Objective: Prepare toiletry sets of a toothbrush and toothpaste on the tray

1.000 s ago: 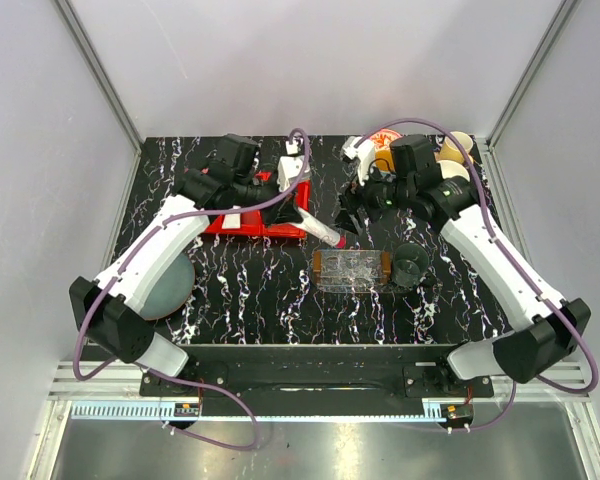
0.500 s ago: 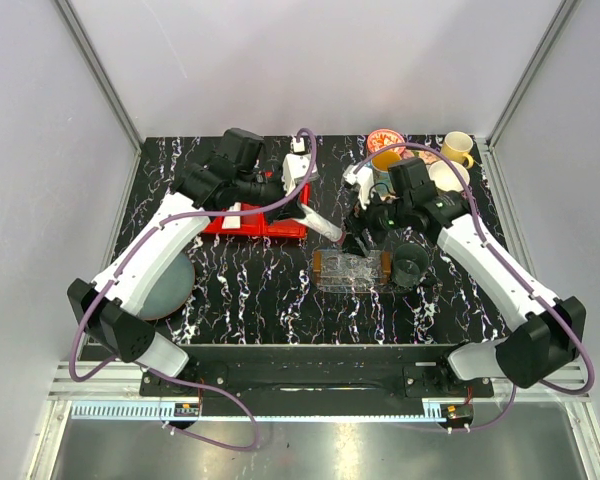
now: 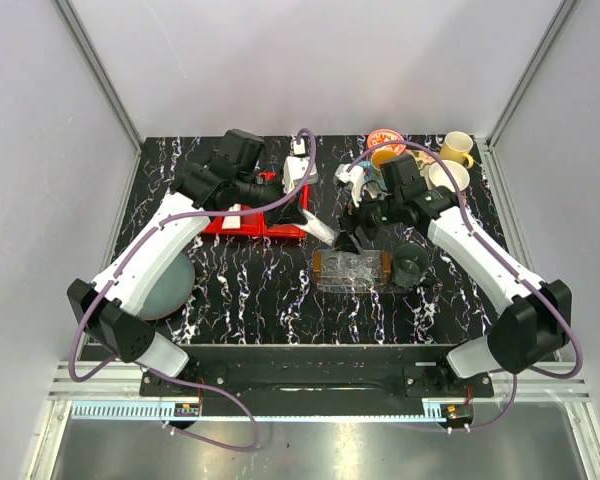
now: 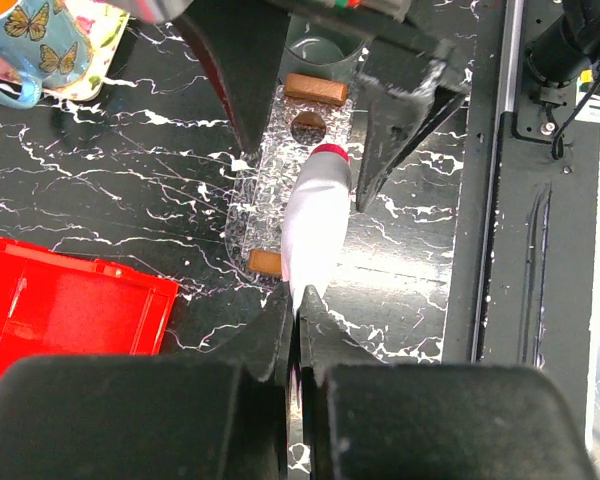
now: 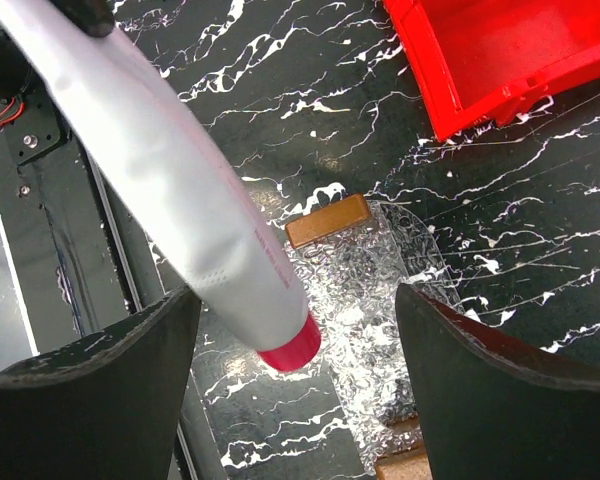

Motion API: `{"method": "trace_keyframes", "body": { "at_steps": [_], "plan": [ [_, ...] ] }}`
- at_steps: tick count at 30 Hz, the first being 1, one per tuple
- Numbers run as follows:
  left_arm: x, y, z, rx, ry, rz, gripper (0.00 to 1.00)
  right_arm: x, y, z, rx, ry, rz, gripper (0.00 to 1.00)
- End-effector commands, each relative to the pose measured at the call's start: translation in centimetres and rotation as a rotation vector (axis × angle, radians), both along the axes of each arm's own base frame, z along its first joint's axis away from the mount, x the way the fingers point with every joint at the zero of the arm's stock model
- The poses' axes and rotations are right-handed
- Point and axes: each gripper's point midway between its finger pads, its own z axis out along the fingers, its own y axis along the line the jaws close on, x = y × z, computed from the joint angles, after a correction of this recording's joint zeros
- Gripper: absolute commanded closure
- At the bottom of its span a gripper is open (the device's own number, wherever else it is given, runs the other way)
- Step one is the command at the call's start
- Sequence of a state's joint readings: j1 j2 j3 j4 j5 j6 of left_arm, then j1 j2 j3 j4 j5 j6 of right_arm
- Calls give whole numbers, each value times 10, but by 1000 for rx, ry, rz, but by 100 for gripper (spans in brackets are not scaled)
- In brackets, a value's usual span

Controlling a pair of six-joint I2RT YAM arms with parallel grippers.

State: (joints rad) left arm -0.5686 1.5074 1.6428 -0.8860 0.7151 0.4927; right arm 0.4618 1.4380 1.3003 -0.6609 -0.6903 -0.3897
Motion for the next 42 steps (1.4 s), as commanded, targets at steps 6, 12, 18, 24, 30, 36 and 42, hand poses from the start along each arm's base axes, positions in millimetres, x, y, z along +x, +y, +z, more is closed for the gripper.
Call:
{"method": "trace_keyframes", "body": {
  "at_steps": [6,12,18,24,30,36,42],
  "plan": [
    [-12,-8,48,-121,-78,-60,100,-3,16,15,87,-26,104,35],
    [-9,-9,50,-130,-83,-54,100,-13,15,16,96,-10,135,68],
    [-5,-11,57,-161,-79,-41,98,-15,11,22,83,-24,117,94],
    [5,0,74,-255,-46,10,50,-8,8,40,84,-67,67,100],
    [15,17,96,-401,-10,81,38,1,9,60,118,-106,17,100],
    [18,20,98,-493,16,141,31,4,12,85,177,-167,4,100],
    [23,20,98,-548,35,187,25,0,17,101,219,-174,26,100]
  ]
}}
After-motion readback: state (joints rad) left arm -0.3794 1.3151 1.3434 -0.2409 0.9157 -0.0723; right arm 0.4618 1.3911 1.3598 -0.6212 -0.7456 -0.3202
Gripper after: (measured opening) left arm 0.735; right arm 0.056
